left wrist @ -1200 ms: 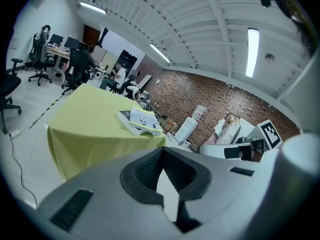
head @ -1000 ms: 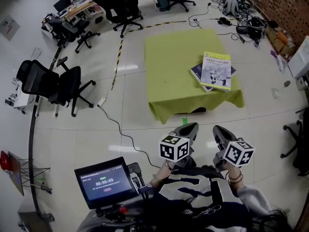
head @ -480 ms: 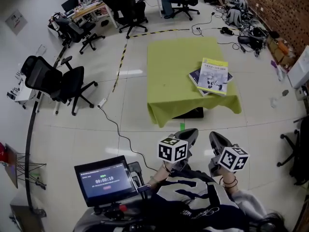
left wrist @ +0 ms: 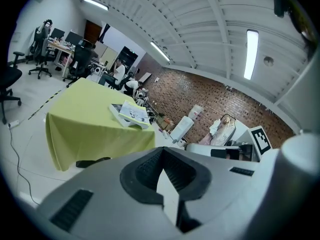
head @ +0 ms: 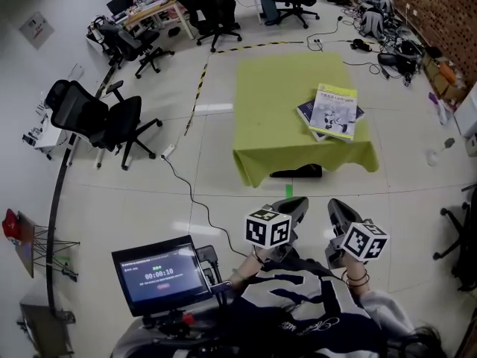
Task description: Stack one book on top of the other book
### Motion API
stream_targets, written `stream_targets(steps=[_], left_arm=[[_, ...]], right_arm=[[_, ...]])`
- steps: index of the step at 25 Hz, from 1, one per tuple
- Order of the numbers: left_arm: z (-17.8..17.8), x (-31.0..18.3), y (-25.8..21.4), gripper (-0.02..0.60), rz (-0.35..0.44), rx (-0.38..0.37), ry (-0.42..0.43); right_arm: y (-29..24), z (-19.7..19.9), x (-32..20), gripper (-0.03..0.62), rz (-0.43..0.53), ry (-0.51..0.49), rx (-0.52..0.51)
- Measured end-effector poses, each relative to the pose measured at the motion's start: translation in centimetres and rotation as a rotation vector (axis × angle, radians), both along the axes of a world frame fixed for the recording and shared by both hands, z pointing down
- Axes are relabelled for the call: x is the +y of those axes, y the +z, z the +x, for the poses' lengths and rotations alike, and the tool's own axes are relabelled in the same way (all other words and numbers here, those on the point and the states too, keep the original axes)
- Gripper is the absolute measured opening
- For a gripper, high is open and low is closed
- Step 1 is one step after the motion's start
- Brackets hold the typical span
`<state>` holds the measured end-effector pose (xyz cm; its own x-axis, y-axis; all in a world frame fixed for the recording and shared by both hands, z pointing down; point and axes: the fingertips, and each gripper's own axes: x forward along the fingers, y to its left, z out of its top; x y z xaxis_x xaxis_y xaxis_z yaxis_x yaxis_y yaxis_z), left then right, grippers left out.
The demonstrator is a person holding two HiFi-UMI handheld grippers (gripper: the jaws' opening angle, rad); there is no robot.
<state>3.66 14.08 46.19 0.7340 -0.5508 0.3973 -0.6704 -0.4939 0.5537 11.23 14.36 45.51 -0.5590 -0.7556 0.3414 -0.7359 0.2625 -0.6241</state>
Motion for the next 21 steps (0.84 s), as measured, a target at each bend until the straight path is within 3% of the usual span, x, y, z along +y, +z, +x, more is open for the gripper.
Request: stream_targets(steps=[8,21], left_arm=[[0.7,0.0,0.1,0.005,-0.017,0.017,-0.003],[1.4,-0.8,-0.5,0.005,0.029,0.010,-0.007]], right_arm=[[0.5,-0.5,0.1,-0.005,-0.005,-0.050,0.001],[0.3,0.5,0.0,-0.005,-0.010,-0.044,-0.009]])
